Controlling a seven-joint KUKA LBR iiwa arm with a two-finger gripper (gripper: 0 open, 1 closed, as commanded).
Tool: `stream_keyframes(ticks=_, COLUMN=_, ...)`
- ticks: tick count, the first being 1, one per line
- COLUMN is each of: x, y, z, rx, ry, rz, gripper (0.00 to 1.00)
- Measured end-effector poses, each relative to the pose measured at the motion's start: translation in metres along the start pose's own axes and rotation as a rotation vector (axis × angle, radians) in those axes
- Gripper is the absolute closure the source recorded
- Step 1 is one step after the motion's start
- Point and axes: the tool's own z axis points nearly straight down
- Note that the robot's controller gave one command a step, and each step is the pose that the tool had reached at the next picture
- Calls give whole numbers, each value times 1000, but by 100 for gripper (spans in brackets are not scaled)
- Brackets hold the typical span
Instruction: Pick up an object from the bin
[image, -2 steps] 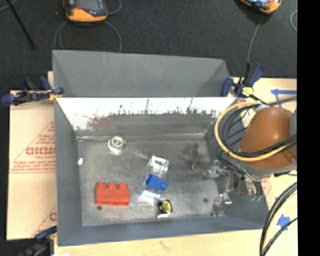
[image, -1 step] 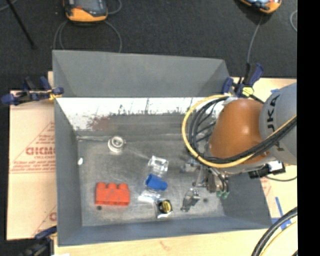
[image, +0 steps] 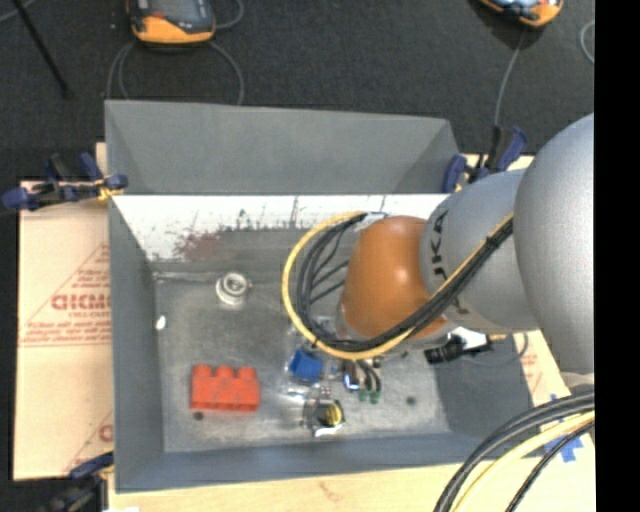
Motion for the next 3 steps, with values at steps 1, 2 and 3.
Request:
stream_keyframes(ticks=1, x=-12, y=-10, z=22, rx=-5, ry=-1, rz=124, gripper=0)
stream_keyframes(ticks=2, x=-14, y=-11, z=21, rx=-4, ry=-8, rz=121, gripper=100)
stream_keyframes(ticks=3, x=-16, y=-24, z=-132, rx=3, ry=-6, rz=-103, gripper=100)
